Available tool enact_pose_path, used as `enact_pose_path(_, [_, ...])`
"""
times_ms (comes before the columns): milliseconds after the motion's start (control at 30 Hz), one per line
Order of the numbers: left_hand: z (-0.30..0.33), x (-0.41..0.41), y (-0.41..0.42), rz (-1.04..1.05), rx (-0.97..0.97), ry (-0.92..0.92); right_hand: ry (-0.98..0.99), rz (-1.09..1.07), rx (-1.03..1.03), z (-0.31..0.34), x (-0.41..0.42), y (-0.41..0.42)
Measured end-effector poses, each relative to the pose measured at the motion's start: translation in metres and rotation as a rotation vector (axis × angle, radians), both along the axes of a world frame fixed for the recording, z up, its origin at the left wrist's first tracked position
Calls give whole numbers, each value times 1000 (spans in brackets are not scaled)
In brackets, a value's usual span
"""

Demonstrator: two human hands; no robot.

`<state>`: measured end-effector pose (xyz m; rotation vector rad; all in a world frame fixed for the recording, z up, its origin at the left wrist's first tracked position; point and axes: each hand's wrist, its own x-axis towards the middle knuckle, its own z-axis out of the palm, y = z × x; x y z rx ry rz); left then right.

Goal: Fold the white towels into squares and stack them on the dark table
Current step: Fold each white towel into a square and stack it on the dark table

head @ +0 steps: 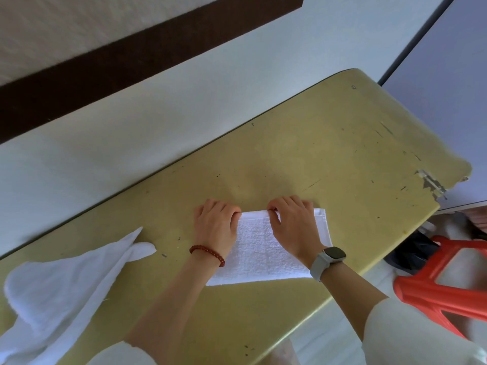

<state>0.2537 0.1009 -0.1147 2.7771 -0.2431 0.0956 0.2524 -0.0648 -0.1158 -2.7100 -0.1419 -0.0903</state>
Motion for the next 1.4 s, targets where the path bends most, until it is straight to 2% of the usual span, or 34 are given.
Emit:
enact_pose_path(167, [2, 6, -4, 29, 37, 145, 18, -2, -10, -7, 3, 1])
enact_pose_path(300, [6, 8, -8, 64, 59, 187, -41, -1, -45, -7, 4, -1])
enact_pose_path(367, [6, 7, -9, 102, 27, 126, -118, 6, -65, -1, 2, -2])
enact_pose_path(433, [5, 1, -7, 119, -3, -32, -205, 37, -67, 5, -5, -5])
enact_pose_path(500, [6, -14, -5, 62, 0, -97, -222, 87, -108, 6, -20, -6])
enact_pose_path(633, [-7, -50, -5, -147, 135, 24, -31, 93, -307, 0, -44, -9])
enact_pose_path(767, [-24, -58, -3, -168, 233, 168, 151, 67, -403, -5, -50, -12])
enact_pose_path(900, [-26, -59, -4, -149, 267, 200, 220, 72, -407, -14, -54, -19])
enact_pose_path(1100, [-26, -59, -5, -132, 296, 207, 221, 56, -373, -14, -54, -19])
enact_pose_path(1267, [-15, -61, -3, -126, 211, 67, 123, 0, -170, -1, -48, -32])
enact_pose_path(1400, [-6, -72, 1, -280, 145, -69, 99, 30, -138, 2, -38, -65])
